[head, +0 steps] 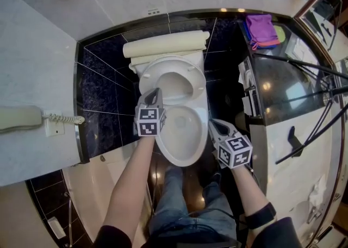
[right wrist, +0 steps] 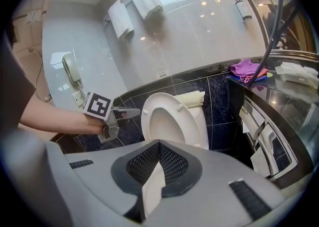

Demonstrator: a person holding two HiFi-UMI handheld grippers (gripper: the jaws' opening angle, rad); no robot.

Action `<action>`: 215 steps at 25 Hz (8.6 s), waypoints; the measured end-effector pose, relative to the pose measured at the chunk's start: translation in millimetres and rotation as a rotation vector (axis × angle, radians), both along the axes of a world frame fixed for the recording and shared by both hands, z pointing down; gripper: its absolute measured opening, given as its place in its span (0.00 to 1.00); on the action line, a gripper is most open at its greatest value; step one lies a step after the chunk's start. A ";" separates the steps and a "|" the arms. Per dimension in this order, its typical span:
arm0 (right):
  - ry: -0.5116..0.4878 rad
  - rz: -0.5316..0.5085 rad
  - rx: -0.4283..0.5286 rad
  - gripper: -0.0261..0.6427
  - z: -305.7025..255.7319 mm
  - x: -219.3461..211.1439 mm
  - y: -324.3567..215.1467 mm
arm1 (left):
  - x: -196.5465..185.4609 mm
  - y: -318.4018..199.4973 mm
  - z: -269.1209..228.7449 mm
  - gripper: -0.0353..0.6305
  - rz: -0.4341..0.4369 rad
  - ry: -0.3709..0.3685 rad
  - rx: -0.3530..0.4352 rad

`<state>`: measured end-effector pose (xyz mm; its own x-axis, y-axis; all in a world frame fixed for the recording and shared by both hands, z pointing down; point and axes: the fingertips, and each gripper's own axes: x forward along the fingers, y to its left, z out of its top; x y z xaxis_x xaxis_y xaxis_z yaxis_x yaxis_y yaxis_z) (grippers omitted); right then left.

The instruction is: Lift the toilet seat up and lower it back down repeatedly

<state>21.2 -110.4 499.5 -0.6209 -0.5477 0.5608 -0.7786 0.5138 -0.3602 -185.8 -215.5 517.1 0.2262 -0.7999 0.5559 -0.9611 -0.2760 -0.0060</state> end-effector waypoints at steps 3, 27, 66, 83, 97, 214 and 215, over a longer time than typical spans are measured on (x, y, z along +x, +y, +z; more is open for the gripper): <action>0.013 -0.029 0.029 0.06 -14.8 -2.9 1.6 | 9.7 24.1 -32.3 0.05 0.010 0.006 0.008; 0.075 -0.160 0.150 0.06 -141.4 67.8 146.0 | 33.0 313.4 -198.9 0.05 -0.110 0.020 0.112; 0.269 -0.293 0.235 0.11 -117.3 49.8 108.5 | 39.3 301.4 -165.9 0.05 -0.072 0.013 0.041; 0.777 -0.667 0.576 0.44 -60.6 -111.0 -139.8 | -1.7 126.7 -59.1 0.05 -0.028 0.020 -0.006; 0.940 -0.840 0.647 0.34 3.0 -189.3 -215.1 | -10.9 98.9 10.2 0.05 -0.054 0.099 -0.048; 0.591 -0.512 0.304 0.07 218.7 4.5 163.4 | 79.9 382.0 280.0 0.05 -0.108 0.066 -0.370; 0.569 -0.499 0.309 0.07 198.0 1.5 161.2 | 74.6 373.4 251.1 0.05 -0.119 0.066 -0.336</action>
